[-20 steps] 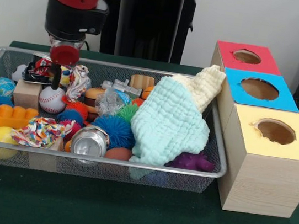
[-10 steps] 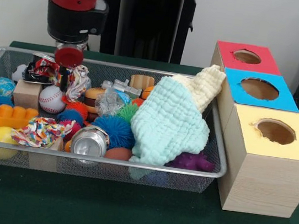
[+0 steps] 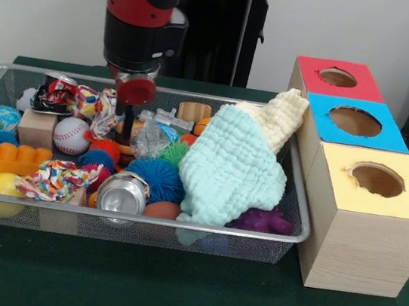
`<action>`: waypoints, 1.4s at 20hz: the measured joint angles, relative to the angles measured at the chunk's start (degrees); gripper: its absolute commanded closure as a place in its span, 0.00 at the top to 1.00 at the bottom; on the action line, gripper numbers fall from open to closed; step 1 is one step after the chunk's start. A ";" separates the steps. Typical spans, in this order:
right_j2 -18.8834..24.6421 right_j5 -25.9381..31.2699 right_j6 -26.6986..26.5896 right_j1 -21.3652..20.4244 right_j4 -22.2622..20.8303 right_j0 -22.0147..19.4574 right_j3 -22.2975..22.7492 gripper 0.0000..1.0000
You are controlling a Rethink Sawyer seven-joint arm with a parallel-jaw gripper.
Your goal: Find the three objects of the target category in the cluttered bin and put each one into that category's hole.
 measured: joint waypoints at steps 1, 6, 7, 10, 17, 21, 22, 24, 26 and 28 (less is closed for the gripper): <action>0.17 0.18 0.00 0.00 0.22 0.34 -0.01 1.00; 1.60 0.86 0.00 -0.19 0.88 1.67 -0.20 1.00; 1.79 0.85 0.00 -0.22 0.95 1.77 -0.25 1.00; 2.97 0.85 0.00 -0.63 1.86 1.67 -0.29 1.00; 4.42 0.86 0.00 -1.18 3.70 1.06 -0.29 1.00; 4.37 0.88 0.00 -1.12 3.68 1.39 -0.43 1.00; 4.37 0.86 0.00 -1.12 3.69 1.50 -0.49 1.00; 4.37 0.88 0.00 -1.13 3.68 1.77 -0.64 1.00; 4.37 0.88 0.00 -1.14 3.68 1.97 -0.87 1.00; 4.18 0.88 0.00 -1.24 3.16 2.22 -1.34 1.00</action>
